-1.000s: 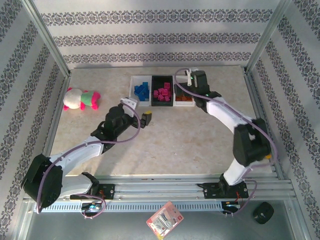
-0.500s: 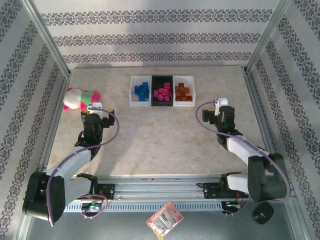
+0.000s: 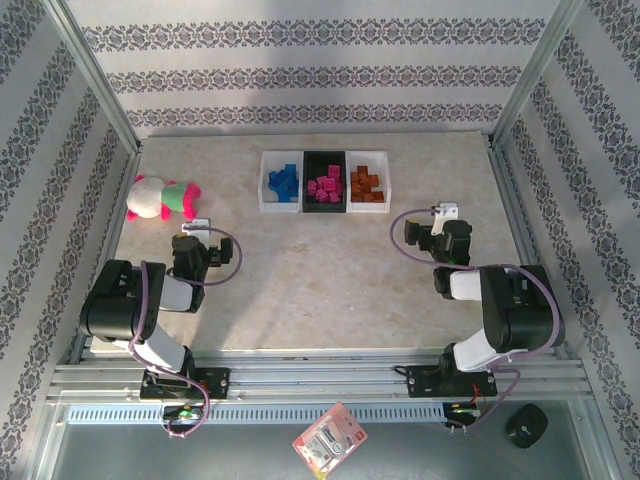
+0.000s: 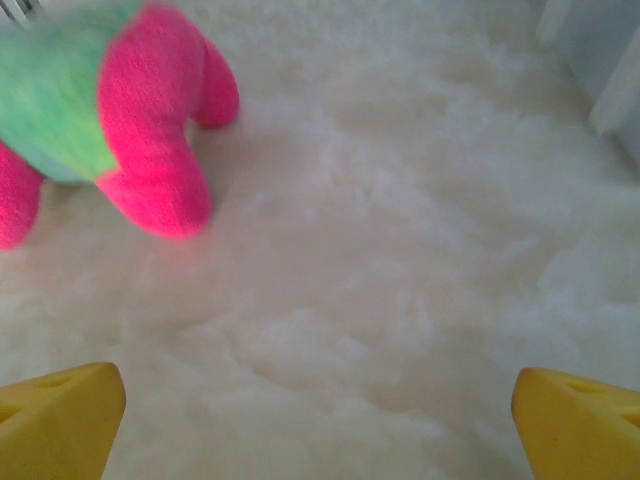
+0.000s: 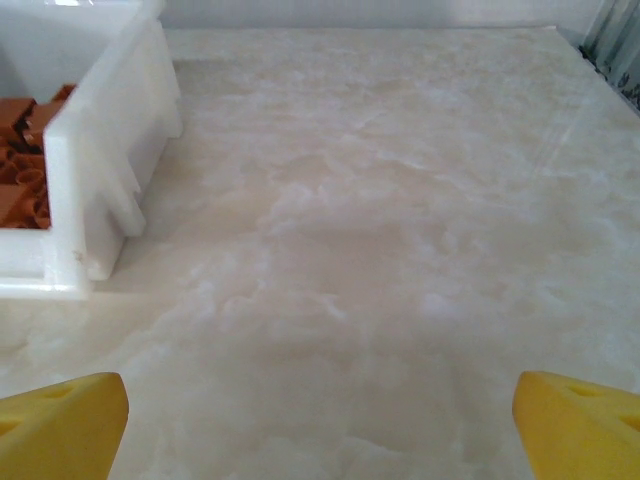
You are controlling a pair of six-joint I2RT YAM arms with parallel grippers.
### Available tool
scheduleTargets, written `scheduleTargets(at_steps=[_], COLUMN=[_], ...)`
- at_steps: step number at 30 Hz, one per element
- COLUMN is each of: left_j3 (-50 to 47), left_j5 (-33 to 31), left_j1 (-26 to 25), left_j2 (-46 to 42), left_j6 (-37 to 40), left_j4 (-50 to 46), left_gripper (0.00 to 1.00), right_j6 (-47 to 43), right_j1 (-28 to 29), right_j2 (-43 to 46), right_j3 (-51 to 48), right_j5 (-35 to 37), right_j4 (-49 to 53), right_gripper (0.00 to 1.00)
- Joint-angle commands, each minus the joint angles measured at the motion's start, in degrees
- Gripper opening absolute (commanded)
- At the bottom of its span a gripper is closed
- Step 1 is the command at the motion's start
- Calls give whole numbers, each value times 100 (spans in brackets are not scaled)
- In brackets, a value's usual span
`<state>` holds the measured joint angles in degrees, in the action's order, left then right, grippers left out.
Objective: Sort the legos into containers by color
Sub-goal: Reset both arms
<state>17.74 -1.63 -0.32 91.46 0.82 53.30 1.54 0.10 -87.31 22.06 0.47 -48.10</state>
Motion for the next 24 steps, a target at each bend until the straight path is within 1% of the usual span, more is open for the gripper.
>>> scheduleTargets(at_steps=[1, 2, 3, 5, 6, 8, 10, 14, 18, 20, 24], left_j3=[386, 401, 415, 339, 295, 186, 131, 191, 473, 421, 450], left_j5=[190, -16, -29, -88, -180, -375, -400, -129, 410, 451, 482], left_j1=[42, 49, 50, 45, 41, 40, 41, 43, 40, 40, 41], left_j2=[32, -35, -74, 1, -52, 0, -38, -13, -25, -13, -17], left_j6=[-86, -179, -207, -185, -242, -303, -328, -214, -9, -8, -12], left_j4=[330, 170, 38, 375, 326, 646, 663, 610, 47, 162, 92], left_gripper=[99, 99, 99, 99, 99, 99, 99, 99, 99, 99, 99], right_j6=[96, 101, 95, 89, 90, 92, 81, 76, 89, 89, 92], right_j1=[-54, -54, -53, -46, -58, -45, -45, -47, -45, -45, -47], right_j2=[2, -1, 3, 3, 3, 1, 2, 3, -3, -3, -11], right_j3=[-23, -27, -27, -27, -27, -27, -27, -42, -36, -36, -36], right_j5=[-195, -193, -196, -194, -188, -184, -183, -168, -167, -169, -160], right_j4=[-508, -503, -508, -513, -517, -517, -519, -534, -534, -534, -534], right_gripper=[98, 98, 98, 98, 98, 98, 98, 98, 98, 98, 98])
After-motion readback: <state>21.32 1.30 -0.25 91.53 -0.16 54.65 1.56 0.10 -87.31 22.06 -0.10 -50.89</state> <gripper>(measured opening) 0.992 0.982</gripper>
